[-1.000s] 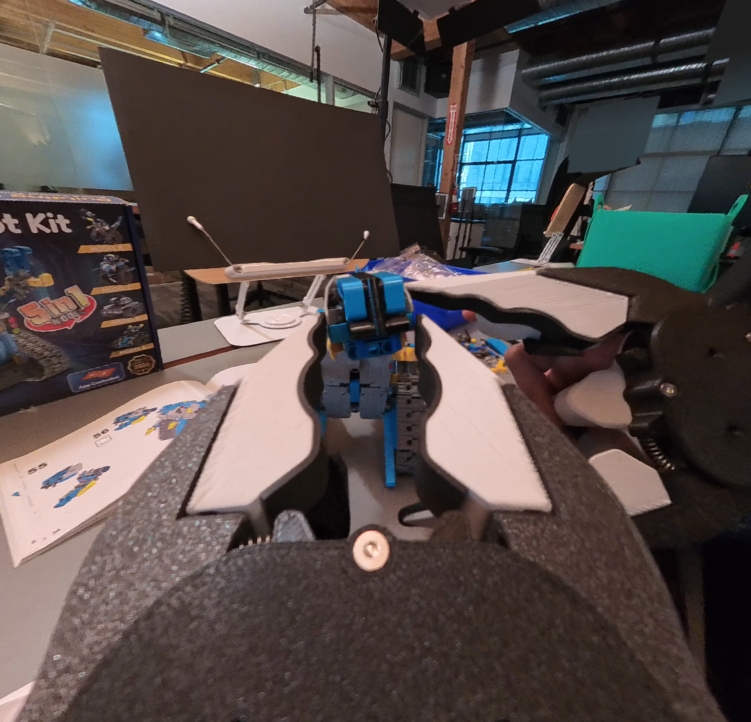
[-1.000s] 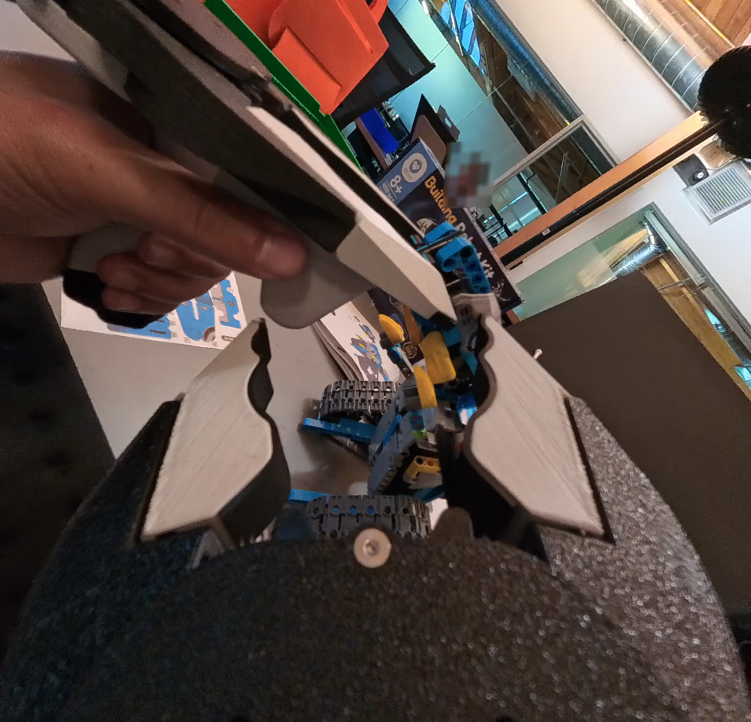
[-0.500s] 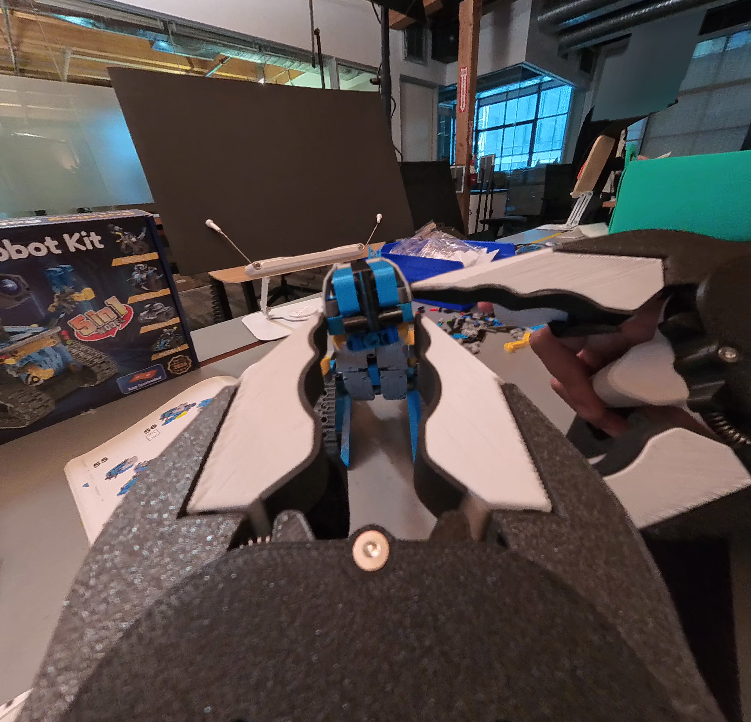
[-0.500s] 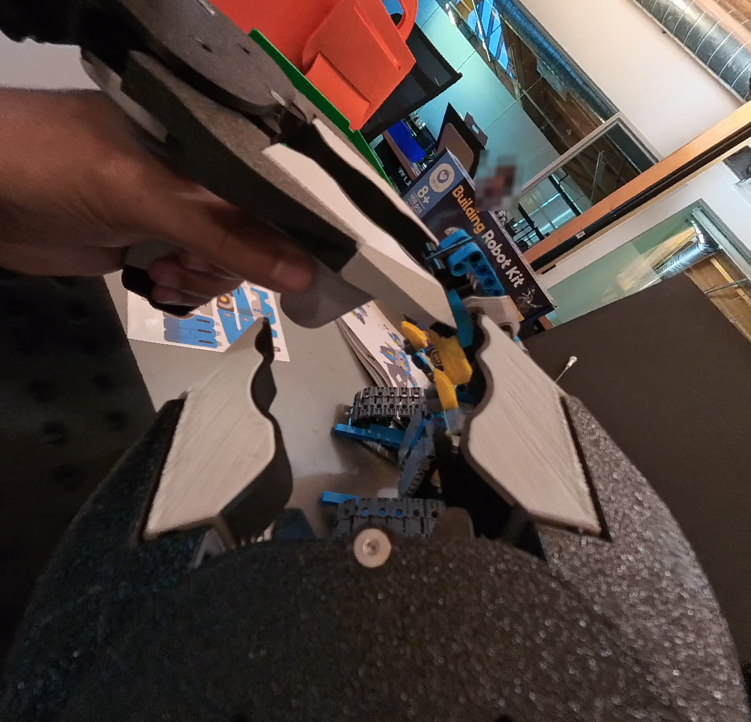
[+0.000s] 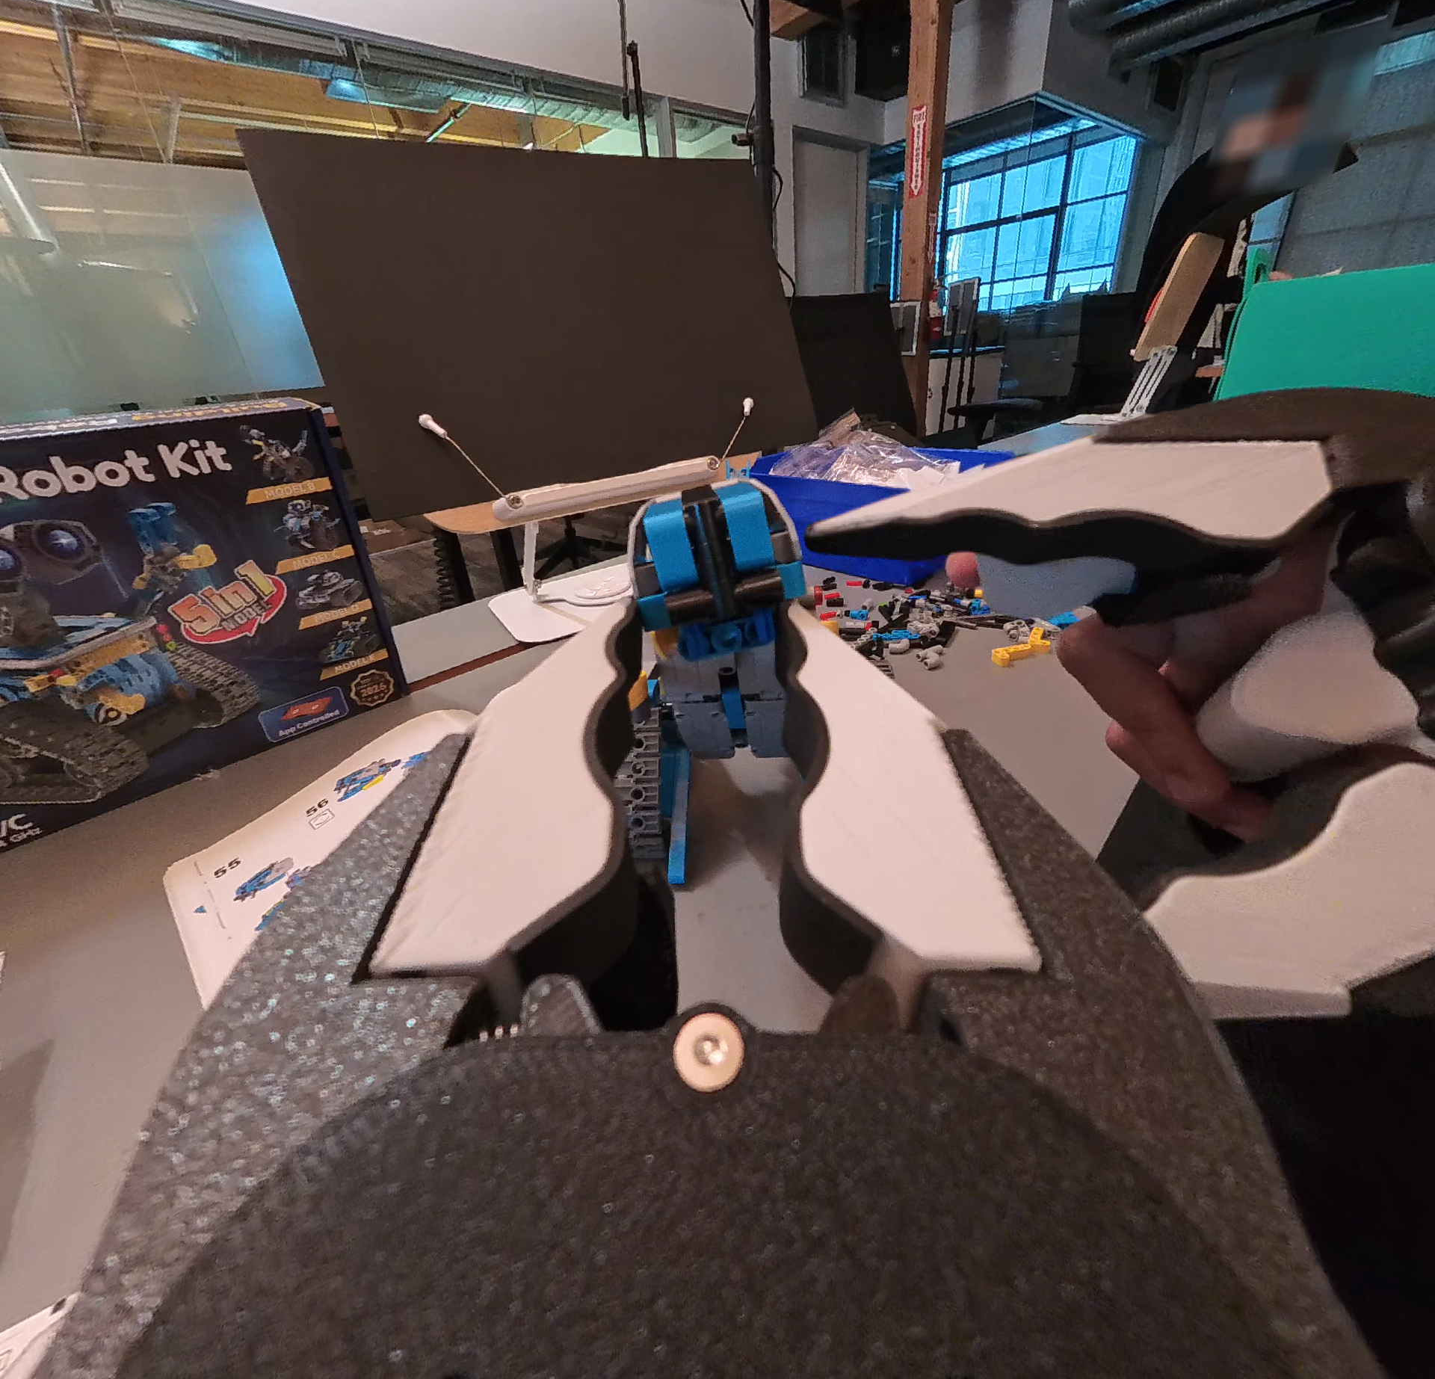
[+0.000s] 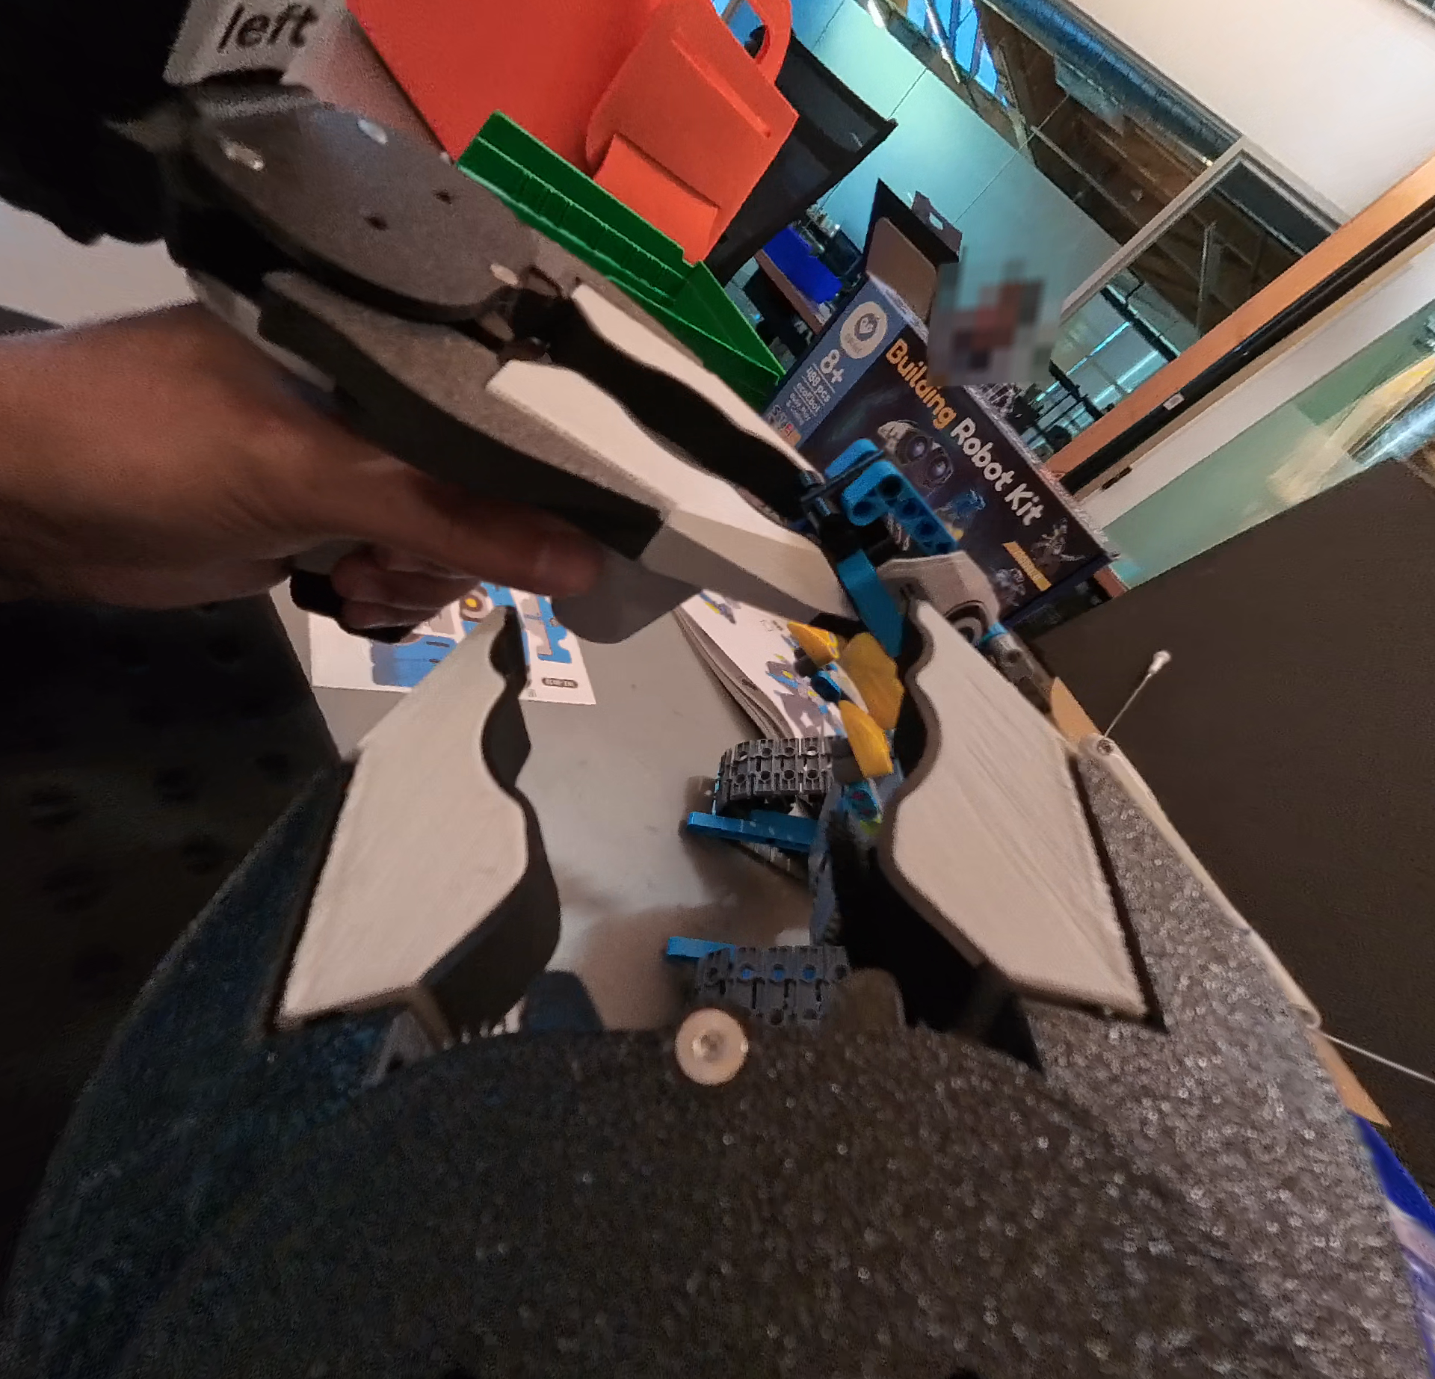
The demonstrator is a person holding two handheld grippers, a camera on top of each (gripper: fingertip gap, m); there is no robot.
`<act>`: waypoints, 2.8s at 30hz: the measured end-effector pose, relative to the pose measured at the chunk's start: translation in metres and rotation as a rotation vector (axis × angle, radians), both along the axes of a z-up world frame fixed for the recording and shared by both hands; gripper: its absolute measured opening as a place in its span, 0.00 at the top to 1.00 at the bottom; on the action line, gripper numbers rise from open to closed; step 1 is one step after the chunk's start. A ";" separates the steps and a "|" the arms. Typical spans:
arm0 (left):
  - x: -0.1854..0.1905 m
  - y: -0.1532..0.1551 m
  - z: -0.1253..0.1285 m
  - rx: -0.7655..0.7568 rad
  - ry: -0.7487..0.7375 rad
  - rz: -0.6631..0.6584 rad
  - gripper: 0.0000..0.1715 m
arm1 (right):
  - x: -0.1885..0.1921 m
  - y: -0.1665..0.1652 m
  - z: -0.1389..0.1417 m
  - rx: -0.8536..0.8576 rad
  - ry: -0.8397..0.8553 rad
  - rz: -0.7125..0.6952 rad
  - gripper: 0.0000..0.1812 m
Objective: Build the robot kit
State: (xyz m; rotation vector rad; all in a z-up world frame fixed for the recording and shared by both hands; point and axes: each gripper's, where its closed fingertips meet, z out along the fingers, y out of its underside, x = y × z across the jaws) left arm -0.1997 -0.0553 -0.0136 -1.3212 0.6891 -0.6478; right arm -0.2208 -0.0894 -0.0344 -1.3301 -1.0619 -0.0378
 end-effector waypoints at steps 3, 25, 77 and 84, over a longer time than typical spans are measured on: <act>0.000 0.000 0.000 0.000 -0.001 0.002 0.81 | -0.002 0.002 0.002 -0.003 0.003 -0.005 0.47; 0.000 0.001 0.000 -0.002 -0.006 0.003 0.81 | 0.014 0.017 -0.015 -0.007 -0.042 -0.046 0.45; -0.003 0.001 0.000 -0.005 -0.009 0.002 0.81 | 0.006 0.011 0.003 0.116 -0.238 0.060 0.40; -0.003 0.001 0.000 -0.004 -0.007 0.005 0.81 | 0.003 -0.004 -0.011 0.091 -0.253 0.061 0.41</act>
